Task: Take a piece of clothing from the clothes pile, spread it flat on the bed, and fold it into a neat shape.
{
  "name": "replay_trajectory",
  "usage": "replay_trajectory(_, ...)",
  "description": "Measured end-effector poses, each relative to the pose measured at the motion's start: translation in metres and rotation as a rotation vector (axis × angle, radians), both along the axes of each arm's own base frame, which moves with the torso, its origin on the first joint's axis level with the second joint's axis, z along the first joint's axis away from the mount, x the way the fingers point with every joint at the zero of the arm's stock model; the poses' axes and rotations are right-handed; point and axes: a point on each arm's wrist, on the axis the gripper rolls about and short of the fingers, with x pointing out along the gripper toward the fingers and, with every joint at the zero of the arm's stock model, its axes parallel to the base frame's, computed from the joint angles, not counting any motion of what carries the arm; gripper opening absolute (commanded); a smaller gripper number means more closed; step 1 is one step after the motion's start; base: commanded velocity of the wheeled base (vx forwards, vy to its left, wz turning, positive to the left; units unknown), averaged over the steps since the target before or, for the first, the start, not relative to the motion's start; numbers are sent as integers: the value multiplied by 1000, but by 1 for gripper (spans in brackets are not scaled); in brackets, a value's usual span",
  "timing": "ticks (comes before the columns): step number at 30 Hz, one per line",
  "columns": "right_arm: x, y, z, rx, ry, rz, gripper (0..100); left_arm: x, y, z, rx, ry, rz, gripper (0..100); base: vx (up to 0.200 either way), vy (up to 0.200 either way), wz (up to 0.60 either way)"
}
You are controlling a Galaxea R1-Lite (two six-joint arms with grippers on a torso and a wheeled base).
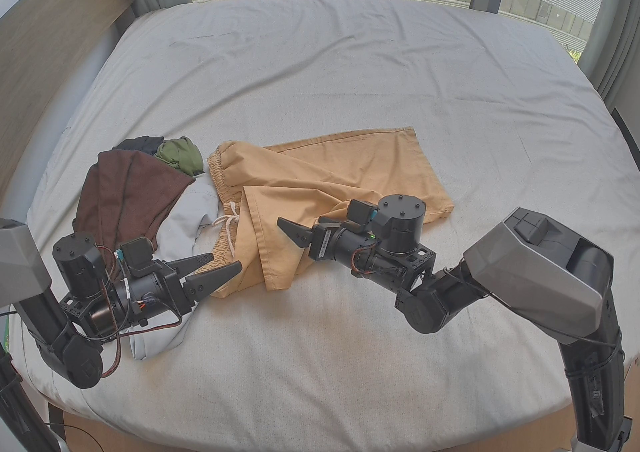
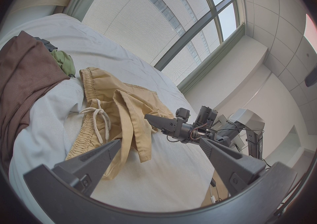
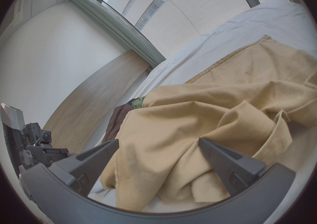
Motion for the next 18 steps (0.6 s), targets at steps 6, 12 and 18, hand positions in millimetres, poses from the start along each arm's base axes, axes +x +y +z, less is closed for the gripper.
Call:
replay_trajectory(6,-11,-12,27,22,-26,-9,100,0,0,0,0,0,0,100,0,0,0)
replay_trajectory(12,-33,-31,39,-5,6,-59,100,0,0,0,0,-1,0,100,0,0,0)
replay_trajectory(18,-50,-53,28,-59,77,-100,100,-1,0,1,-1,-3,-1,100,0,0,0)
